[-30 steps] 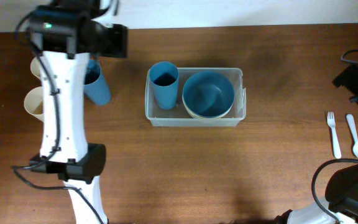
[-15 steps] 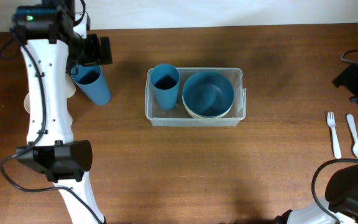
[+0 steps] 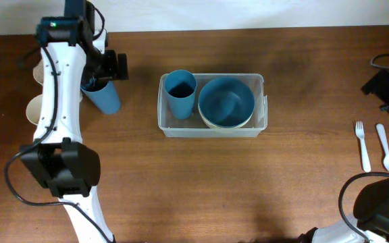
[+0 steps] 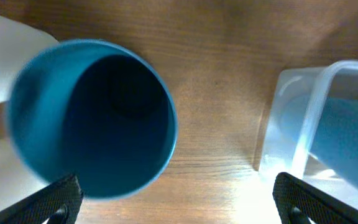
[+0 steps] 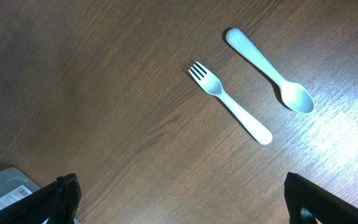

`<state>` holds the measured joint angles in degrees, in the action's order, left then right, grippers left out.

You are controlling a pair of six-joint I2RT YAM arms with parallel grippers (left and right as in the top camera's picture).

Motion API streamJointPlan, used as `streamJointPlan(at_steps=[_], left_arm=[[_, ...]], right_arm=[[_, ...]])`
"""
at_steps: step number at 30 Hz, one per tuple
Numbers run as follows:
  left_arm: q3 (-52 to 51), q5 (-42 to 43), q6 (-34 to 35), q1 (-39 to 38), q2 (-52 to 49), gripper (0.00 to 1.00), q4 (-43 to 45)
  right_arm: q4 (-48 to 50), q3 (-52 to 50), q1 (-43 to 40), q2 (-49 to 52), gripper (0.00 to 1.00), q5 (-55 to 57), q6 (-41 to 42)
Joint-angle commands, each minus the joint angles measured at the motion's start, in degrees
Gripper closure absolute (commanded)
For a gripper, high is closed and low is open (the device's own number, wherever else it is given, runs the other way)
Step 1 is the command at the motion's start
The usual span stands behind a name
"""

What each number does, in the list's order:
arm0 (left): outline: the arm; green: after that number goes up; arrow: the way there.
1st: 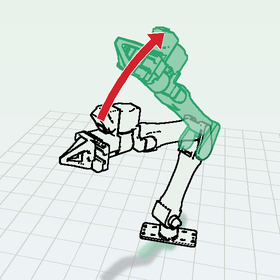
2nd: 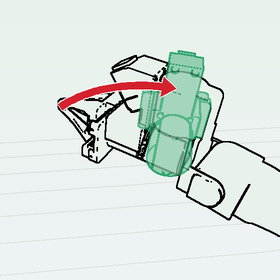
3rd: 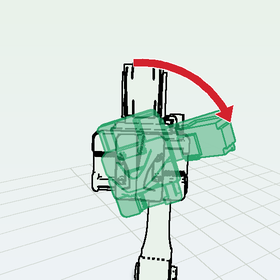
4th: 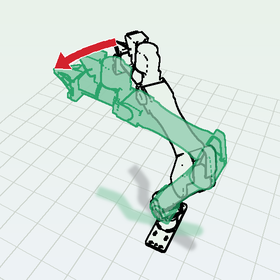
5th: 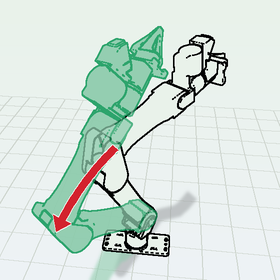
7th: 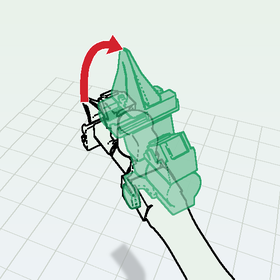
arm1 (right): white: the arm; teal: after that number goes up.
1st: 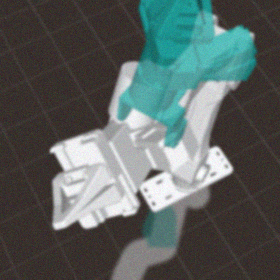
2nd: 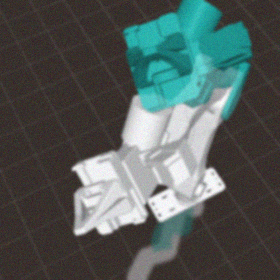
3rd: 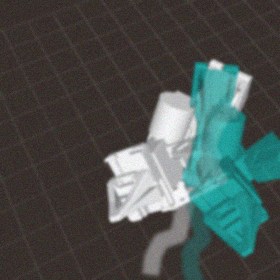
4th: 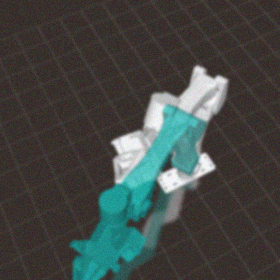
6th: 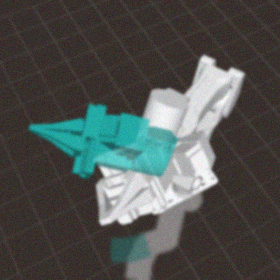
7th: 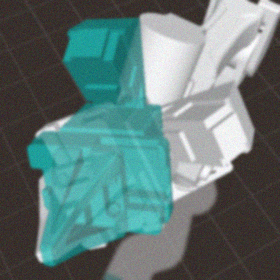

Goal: Pack container
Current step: 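Grasp the second blue cup's rim with the left gripper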

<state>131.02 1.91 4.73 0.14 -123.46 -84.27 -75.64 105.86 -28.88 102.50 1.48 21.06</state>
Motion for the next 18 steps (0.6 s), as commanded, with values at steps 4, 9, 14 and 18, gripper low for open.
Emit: streamJointPlan(at_steps=[4,9,14,18], left_arm=[[-5.4,-0.2,-3.3,0.0,0.6,0.0,3.6],[-6.3,-0.2,-3.3,0.0,0.6,0.0,3.9],[-9.4,0.4,-3.3,-0.1,0.5,0.0,4.0],[-12.2,0.4,-3.3,-0.3,0.5,0.09,4.8]], right_arm=[[0.0,-0.3,0.0,0.2,0.01,0.1,0.6],[0.0,-0.3,0.0,0.2,0.01,0.1,0.6],[0.0,-0.3,0.0,0.2,0.01,0.1,0.6],[0.0,-0.3,0.0,0.2,0.01,0.1,0.6]])
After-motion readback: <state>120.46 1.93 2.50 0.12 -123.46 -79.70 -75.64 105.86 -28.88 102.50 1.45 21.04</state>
